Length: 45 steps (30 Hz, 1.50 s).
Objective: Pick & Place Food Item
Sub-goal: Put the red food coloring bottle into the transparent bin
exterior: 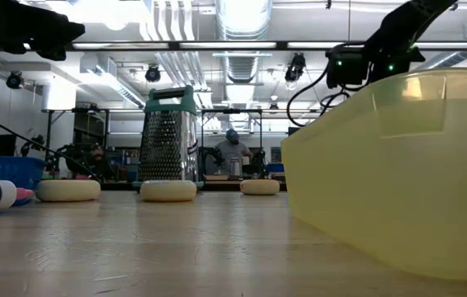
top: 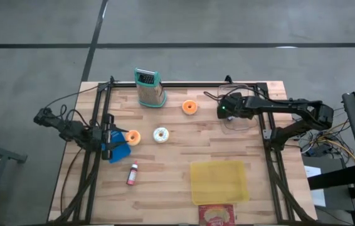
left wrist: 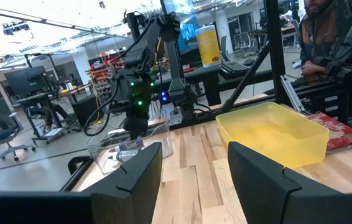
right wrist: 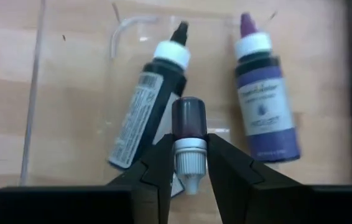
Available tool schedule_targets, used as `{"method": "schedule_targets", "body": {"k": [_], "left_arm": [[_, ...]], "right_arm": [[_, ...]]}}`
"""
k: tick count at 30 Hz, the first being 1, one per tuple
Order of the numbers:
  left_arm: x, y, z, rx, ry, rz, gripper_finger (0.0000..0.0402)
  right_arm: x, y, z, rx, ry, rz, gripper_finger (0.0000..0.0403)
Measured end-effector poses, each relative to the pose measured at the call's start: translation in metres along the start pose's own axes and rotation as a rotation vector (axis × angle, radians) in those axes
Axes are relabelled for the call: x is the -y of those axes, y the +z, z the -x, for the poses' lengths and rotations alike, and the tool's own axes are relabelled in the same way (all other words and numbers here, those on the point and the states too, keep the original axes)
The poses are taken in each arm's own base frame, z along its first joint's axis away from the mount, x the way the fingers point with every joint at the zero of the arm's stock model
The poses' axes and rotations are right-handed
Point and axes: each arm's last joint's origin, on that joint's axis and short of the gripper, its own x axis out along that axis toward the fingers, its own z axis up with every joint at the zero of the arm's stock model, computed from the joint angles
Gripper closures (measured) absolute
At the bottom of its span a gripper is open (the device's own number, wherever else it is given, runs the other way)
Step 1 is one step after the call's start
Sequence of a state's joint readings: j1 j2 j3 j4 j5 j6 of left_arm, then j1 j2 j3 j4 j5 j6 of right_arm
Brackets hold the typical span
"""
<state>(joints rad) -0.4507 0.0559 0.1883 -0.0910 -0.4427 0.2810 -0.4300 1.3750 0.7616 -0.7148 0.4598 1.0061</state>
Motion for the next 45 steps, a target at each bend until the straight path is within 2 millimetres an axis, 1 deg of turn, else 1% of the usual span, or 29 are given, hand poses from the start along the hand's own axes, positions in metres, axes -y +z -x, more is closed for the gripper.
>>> {"method": "schedule_targets", "body": {"k": [4, 8, 14, 18, 23, 45], "left_arm": [[0.000, 0.000, 0.000, 0.000, 0.000, 0.000, 0.0213], [0.000, 0.000, 0.000, 0.000, 0.001, 0.000, 0.0213], [0.000, 0.000, 0.000, 0.000, 0.000, 0.000, 0.0213], [0.000, 0.000, 0.000, 0.000, 0.000, 0.000, 0.0213], [0.000, 0.000, 0.000, 0.000, 0.000, 0.000, 0.0213], [0.000, 0.000, 0.000, 0.000, 0.000, 0.000, 0.0213]], "right_arm": [[0.003, -0.003, -0.004, -0.021, -0.011, -0.013, 0.0311], [0.006, -0.006, -0.007, -0.033, -0.022, -0.047, 0.0318], [0.013, -0.009, -0.014, -0.132, -0.011, -0.096, 0.0326], [0.019, -0.012, -0.020, -0.169, -0.027, -0.106, 0.0319], [0.022, -0.016, -0.024, -0.173, -0.033, -0.114, 0.0309], [0.019, -0.014, -0.023, -0.170, -0.009, -0.090, 0.0307]]}}
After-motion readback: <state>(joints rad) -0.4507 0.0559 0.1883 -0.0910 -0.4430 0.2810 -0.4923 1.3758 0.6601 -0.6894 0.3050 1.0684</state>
